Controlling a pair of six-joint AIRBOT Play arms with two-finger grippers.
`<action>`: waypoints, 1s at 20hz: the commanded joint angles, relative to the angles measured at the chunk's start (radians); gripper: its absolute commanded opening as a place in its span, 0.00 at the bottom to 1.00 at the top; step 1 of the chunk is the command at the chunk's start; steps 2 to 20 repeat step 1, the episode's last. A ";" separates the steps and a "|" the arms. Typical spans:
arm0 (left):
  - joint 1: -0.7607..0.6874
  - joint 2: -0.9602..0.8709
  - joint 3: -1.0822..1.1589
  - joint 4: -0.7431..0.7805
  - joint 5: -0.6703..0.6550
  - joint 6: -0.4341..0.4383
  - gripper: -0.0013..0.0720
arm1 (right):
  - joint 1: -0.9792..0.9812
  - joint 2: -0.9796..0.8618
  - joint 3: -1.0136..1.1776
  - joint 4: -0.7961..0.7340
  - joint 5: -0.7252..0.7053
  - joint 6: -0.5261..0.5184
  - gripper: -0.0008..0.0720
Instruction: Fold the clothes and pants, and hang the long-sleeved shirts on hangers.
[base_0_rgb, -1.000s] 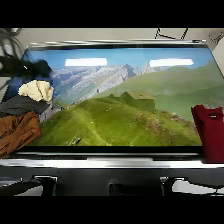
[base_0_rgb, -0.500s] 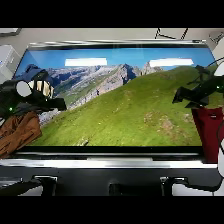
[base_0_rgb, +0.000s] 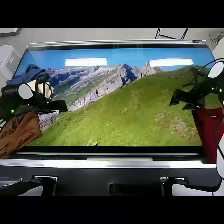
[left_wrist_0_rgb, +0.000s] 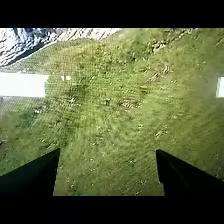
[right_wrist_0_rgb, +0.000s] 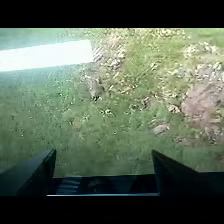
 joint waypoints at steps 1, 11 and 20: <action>-0.001 0.001 -0.001 -0.001 0.001 0.000 0.99 | 0.001 0.001 0.000 -0.001 0.001 0.000 0.93; -0.001 0.001 -0.001 -0.001 0.001 0.000 0.99 | 0.001 0.001 0.000 -0.001 0.001 0.000 0.93; -0.001 0.001 -0.001 -0.001 0.001 0.000 0.99 | 0.001 0.001 0.000 -0.001 0.001 0.000 0.93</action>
